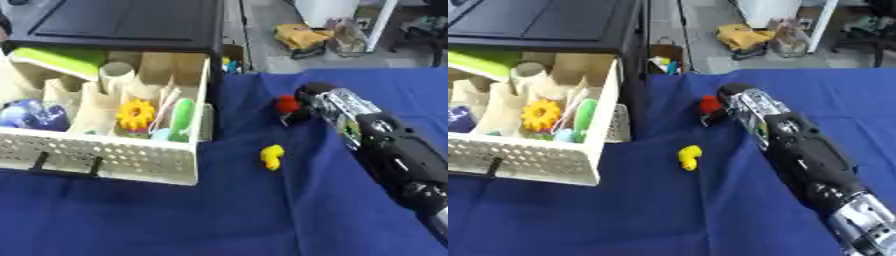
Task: Pick up objects from table and place into drawer.
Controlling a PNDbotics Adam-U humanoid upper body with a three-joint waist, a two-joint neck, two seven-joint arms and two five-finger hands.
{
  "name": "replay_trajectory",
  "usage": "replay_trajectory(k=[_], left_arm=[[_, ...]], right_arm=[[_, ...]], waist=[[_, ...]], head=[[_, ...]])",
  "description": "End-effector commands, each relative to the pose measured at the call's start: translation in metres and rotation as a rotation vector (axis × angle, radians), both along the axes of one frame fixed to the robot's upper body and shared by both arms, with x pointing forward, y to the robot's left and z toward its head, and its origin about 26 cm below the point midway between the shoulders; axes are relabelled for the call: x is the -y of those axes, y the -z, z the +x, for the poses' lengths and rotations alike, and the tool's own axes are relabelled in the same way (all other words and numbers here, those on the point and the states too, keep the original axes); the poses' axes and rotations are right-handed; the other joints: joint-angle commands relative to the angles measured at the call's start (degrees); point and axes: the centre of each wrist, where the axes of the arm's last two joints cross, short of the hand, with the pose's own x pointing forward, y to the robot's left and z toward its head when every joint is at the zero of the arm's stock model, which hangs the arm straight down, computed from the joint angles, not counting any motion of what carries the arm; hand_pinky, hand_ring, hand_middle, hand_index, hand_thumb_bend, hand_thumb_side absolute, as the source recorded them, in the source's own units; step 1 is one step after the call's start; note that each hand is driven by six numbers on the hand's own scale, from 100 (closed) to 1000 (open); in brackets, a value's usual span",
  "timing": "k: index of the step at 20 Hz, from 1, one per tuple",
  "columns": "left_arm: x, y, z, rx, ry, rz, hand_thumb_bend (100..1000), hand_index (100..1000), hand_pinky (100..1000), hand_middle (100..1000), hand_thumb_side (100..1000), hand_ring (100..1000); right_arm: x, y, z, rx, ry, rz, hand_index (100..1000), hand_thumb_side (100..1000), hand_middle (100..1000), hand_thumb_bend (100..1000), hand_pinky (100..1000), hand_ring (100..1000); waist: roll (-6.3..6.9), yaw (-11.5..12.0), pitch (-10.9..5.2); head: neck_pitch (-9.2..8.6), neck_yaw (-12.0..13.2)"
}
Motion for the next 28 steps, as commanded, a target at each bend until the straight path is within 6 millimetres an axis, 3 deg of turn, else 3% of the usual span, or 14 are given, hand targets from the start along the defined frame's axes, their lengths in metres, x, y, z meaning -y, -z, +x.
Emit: replay_trajectory(k=[1, 13, 28], left_arm=[[0.0, -0.01, -0.003, 0.049, 0.004, 0.003, 152, 876, 635, 749, 985, 777], [-0.002, -0.011, -0.003, 0.044, 0.002, 0.009, 151, 876, 629, 749, 985, 776], [-0.004, -0.013, -0.005, 0.039, -0.001, 0.018, 151, 875, 627, 747, 984, 775]], right_arm=[[0.005, -0.001, 0.001, 0.003, 0.01, 0.007, 708, 551, 470, 265, 646, 737], [0.001, -0.028, -0.004, 0.108, -0.042, -0.022, 681, 556, 447, 204, 633, 713], [-0.013, -0.092, -0.031, 0.256, -0.184, -0.053, 662, 598, 428, 176, 637, 696]], waist=[[0.42, 0.1, -0.97], [0.41, -0.6, -1.92], [0.44, -1.5, -3.22]], head=[[-0.56, -0.3], [-0.06, 0.2], [0.38, 0.8]])
